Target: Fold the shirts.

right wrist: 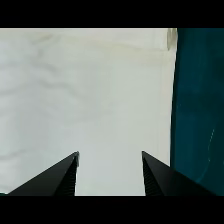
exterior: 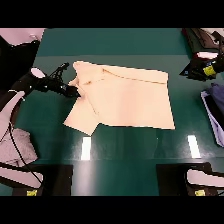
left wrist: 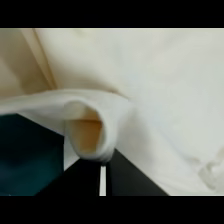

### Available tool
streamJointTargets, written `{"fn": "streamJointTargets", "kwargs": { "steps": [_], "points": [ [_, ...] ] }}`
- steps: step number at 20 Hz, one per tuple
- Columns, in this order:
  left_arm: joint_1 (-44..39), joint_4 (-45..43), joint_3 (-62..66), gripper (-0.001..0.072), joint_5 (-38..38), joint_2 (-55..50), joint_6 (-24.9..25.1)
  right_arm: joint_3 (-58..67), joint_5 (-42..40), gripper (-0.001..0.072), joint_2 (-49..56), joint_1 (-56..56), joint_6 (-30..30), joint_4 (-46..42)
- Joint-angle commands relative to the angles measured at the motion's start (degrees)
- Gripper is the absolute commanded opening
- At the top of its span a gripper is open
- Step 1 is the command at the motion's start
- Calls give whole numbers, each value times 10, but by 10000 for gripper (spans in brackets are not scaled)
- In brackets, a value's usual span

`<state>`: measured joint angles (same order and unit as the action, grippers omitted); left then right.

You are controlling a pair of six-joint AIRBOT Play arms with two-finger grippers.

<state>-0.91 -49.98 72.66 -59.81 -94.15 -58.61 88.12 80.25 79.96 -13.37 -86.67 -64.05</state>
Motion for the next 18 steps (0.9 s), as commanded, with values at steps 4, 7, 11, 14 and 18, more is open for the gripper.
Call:
{"fn": "streamJointTargets", "kwargs": {
  "steps": [4, 7, 11, 14, 18],
  "points": [
    [-3, -154, 30, 21, -82, 62, -75, 0, 64, 446, -1, 0, 16, -8],
    [-3, -243, 22, 21, -158, 167, -113, 0, 122, 446, -1, 0, 25, -38],
    [-3, -236, -50, 22, -235, 293, -153, -20, 149, 446, -9, -1, 39, -44],
    [-3, -232, -125, 22, -233, 372, -184, -135, 112, 446, -59, -7, 54, -50],
    [-3, -207, -177, 22, -237, 423, -210, -327, 31, 446, -138, -46, 64, -45]
  ]
}}
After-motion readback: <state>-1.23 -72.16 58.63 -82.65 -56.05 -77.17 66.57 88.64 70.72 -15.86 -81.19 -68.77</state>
